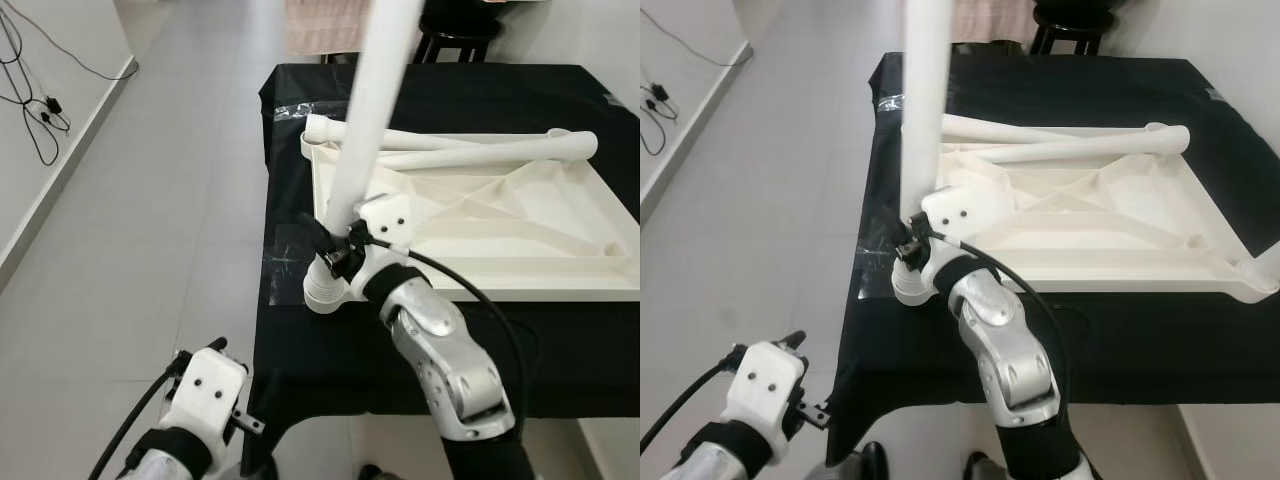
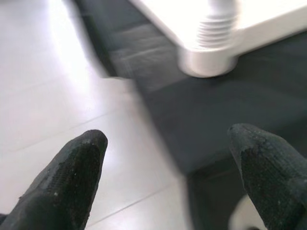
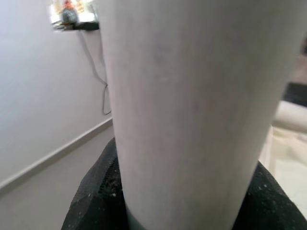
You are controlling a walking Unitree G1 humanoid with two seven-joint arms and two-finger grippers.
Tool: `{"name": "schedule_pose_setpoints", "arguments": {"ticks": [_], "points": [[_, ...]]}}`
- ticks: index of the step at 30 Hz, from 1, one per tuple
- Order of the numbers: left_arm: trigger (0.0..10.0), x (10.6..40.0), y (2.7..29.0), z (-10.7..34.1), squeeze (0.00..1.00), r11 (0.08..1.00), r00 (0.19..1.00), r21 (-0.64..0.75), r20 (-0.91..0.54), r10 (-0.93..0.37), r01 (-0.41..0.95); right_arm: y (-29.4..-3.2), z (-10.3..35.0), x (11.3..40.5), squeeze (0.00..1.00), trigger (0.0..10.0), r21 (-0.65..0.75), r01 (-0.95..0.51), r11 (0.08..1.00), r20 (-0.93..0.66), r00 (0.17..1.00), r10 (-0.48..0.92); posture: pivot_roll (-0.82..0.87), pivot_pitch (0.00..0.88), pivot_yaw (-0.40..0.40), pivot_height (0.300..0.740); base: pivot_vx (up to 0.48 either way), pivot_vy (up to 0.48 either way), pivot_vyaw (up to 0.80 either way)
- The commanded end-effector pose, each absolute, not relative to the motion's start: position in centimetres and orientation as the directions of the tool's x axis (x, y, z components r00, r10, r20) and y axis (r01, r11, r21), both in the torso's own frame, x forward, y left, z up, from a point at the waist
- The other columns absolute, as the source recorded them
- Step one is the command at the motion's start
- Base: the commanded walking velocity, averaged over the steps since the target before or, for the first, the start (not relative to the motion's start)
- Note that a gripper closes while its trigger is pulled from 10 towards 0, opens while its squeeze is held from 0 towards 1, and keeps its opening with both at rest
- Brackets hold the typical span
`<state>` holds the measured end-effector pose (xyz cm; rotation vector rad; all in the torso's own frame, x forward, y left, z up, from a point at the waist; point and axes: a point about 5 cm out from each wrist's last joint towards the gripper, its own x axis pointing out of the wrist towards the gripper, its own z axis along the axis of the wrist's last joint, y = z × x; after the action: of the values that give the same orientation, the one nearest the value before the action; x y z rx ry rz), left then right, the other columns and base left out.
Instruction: Building children table
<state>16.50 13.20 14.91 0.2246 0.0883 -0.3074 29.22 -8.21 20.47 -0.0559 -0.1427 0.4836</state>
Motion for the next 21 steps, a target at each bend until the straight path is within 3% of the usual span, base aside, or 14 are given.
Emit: {"name": "schedule_pose_setpoints", "arguments": {"ticks": [1,13,21], "points": [[10.0,16.4,13.3,14.4,0.0,0.922,0.945,0.218,-0.147,-0.293,0.32,-7.8,16.9,28.9,0.0,10.0,-0.048,-0.485,0.873,-0.046,0.874,0.484,0.06,0.195,-0.01,0.74,0.0,0.0,0.0],[10.0,16.9,13.3,14.6,0.0,0.921,0.946,0.224,-0.132,-0.296,0.319,-7.5,17.9,30.0,0.0,10.0,-0.119,-0.545,0.83,-0.044,0.838,0.544,0.07,0.192,-0.004,0.74,0.0,0.0,0.0],[10.0,17.2,13.4,14.6,0.0,0.923,0.949,0.227,-0.122,-0.29,0.311,-5.8,19.6,31.1,0.0,10.0,-0.161,-0.781,0.603,-0.043,0.616,0.786,0.07,0.19,-0.002,0.74,0.0,0.0,0.0]]}}
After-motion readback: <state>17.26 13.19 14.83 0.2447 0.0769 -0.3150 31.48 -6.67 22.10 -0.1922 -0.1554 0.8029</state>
